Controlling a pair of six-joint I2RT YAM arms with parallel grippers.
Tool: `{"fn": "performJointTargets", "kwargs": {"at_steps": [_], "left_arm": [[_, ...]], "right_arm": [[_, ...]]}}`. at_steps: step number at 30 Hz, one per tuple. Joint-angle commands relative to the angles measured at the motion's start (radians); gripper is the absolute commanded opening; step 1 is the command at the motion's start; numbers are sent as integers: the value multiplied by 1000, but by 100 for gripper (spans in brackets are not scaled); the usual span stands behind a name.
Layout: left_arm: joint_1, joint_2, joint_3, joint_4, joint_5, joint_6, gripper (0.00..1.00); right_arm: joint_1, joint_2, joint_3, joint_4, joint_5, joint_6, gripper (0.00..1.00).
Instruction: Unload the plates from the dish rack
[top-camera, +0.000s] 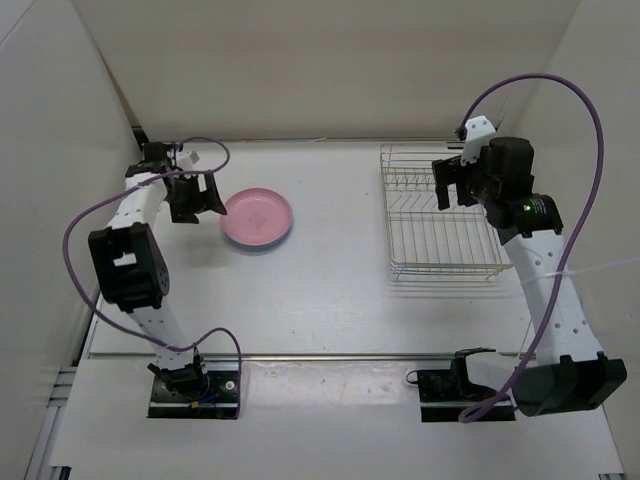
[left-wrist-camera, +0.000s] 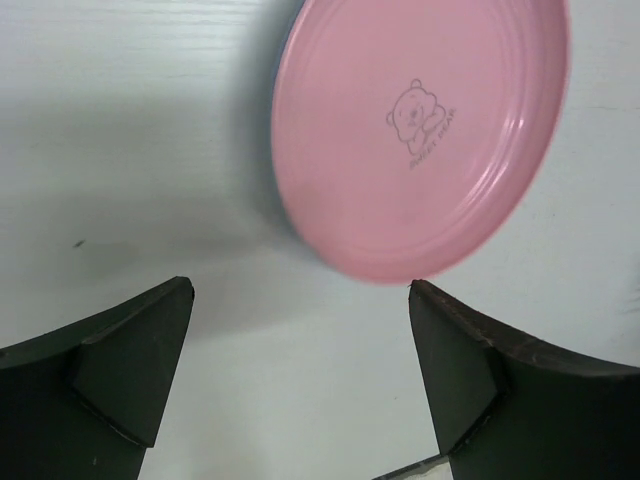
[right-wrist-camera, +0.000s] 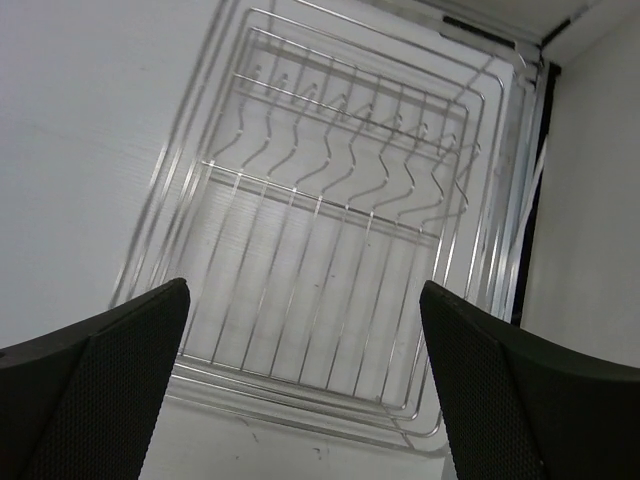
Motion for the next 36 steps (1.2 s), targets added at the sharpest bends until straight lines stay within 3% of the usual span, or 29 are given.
{"fn": "performJointTargets", "kwargs": {"at_steps": [1, 6, 18, 36], "left_arm": [[40, -211, -29, -41, -70, 64, 100], [138, -426, -96, -105, -160, 129, 100], [413, -728, -207, -193, -154, 224, 100], [510, -831, -239, -214, -22, 184, 100]], "right_arm": [[-79, 49, 27, -4, 75, 78, 99], [-238, 20, -2, -29, 144, 132, 99], [-644, -127, -137, -19, -66, 170, 99], [-655, -189, -155, -87, -154, 207, 99]]}}
